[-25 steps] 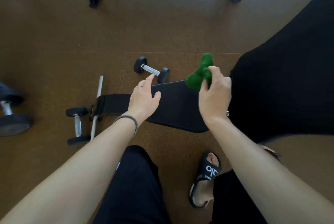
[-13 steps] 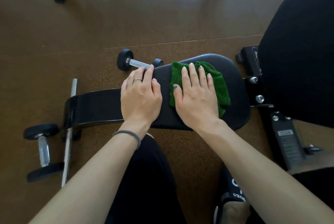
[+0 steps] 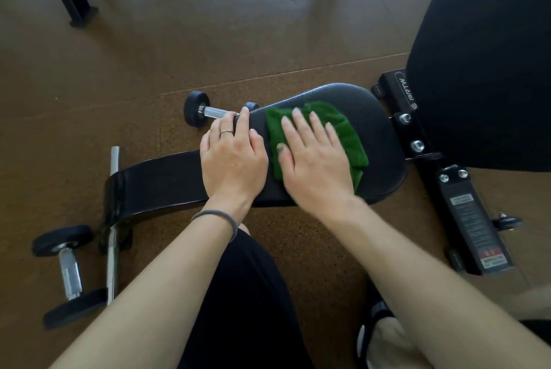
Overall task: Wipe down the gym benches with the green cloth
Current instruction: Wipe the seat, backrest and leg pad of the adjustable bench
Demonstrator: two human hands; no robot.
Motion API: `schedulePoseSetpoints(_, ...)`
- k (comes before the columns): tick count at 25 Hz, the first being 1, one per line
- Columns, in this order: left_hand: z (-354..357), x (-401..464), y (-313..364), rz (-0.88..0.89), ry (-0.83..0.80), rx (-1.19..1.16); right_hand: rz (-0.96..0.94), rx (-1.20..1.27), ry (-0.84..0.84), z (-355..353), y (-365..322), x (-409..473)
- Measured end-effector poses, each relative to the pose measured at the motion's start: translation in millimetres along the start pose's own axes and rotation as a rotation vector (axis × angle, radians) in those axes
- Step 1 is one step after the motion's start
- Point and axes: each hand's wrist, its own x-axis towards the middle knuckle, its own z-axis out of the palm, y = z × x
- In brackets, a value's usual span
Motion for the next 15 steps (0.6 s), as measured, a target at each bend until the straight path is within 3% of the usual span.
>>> schedulePoseSetpoints(2,0.3,1.7,-1.3,0.004,0.002,-0.002,-0.048,0.012,-0.01,0.9,-2.8,-34.1)
schedulePoseSetpoints(5,0.5,1.0,-0.6,-0.007,0.006,-0.001,-0.134,-0.006,-0.053,-2.2,15.5,-12.7)
schedulePoseSetpoints(9,1.8,2.0,-0.3,-0.016,0.006,-0.008,-0.009,-0.016,-0.016,-0.3,22.6,42.6)
schedulePoseSetpoints(12,1.3,0.0,0.0,-0.009,-0.002,0.01,0.038,0.001,0.016,4.1,6.8,3.0)
schedulePoseSetpoints(15,1.7,0.8,0.8,-0.015,0.003,0.027,-0.082,0.004,-0.031,-1.3,16.6,-30.2)
